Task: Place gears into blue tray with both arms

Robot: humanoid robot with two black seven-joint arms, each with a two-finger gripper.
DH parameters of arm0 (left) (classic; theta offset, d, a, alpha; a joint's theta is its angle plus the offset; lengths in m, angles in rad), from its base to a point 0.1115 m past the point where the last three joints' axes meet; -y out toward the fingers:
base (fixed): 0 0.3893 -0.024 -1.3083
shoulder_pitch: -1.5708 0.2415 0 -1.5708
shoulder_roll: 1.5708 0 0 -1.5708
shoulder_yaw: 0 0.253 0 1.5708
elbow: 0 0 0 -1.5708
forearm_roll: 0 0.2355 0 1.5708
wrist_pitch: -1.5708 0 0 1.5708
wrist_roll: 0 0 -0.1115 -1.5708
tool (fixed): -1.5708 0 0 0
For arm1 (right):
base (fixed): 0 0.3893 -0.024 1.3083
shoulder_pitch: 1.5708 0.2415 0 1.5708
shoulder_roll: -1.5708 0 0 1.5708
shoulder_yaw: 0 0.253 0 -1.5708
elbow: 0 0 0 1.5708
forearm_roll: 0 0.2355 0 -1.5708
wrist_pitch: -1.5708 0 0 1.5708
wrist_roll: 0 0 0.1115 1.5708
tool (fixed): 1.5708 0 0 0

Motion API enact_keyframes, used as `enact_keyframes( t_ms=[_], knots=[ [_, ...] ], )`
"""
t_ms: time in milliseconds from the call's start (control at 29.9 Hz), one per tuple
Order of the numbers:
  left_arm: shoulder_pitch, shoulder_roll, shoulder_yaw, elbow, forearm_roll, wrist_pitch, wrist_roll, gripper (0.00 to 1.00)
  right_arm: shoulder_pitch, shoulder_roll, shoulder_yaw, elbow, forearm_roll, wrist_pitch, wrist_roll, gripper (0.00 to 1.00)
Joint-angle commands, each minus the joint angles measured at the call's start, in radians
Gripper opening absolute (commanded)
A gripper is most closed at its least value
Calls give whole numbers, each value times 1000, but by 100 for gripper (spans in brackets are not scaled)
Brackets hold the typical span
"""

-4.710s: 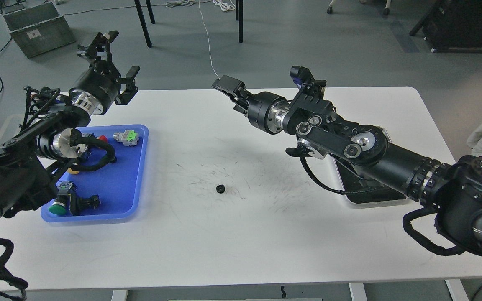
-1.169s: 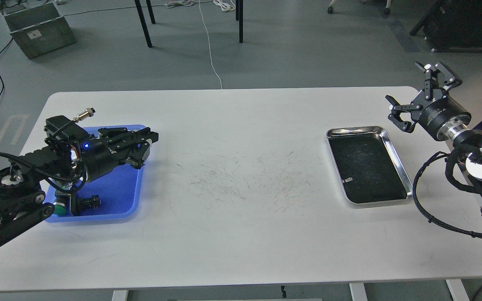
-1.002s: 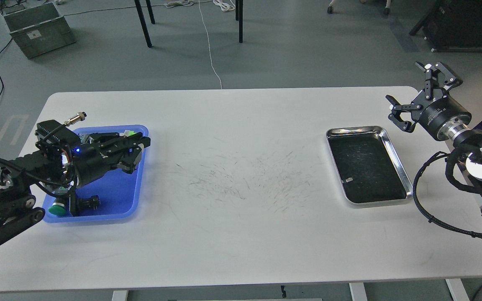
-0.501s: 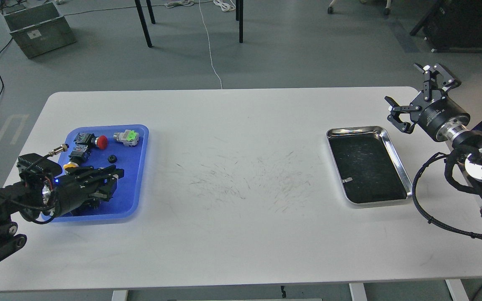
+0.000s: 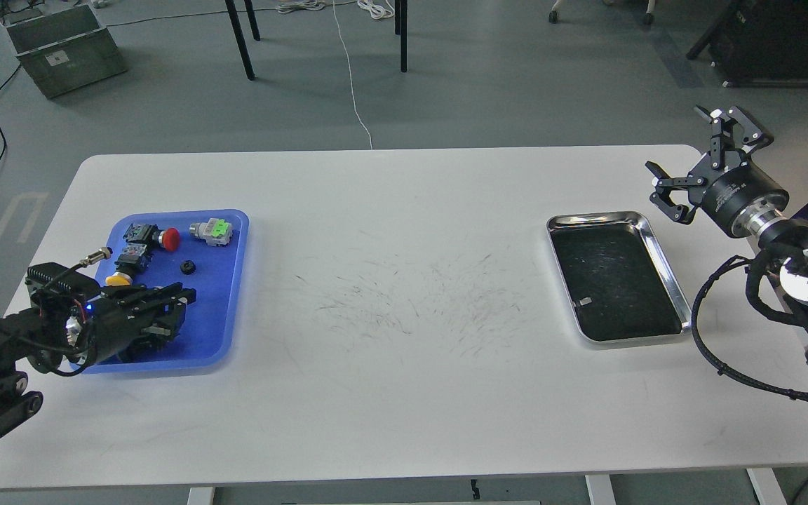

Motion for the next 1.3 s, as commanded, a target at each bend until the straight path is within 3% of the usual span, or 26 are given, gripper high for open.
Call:
enact_keyframes(
  t_ms=[0,134,267,535,702,835,969,1102,1269],
  knots=[
    [-8,0,-5,1,-5,0,-2,56,2,1,1,-1,0,-2,0,96],
    [-13,7,-14,-13,-5,0,-4,87,3,1,1,-1,0,-2,0,96],
    [-45,18,-20,-36,-40,23,-17,96,6,1,3,1,0,-3,0,96],
    [-169,46,-46,-153,-342,61,-7,97,40,4,12,1,2,-20,-2,98],
    [-246,-51,-143,-141,-793,49,-4,97,80,13,15,4,9,-60,-6,98],
    [-300,-104,-170,-125,-1161,12,35,97,107,51,15,2,9,-117,-5,99],
    [-315,-181,-189,-82,-1436,-76,42,97,114,87,49,2,9,-121,-2,98],
    [-314,-281,-270,75,-1562,-216,44,97,114,133,79,4,9,-135,-3,99],
    [-304,-419,-321,358,-1582,-527,39,97,92,137,81,-1,21,-129,-11,99]
  ],
)
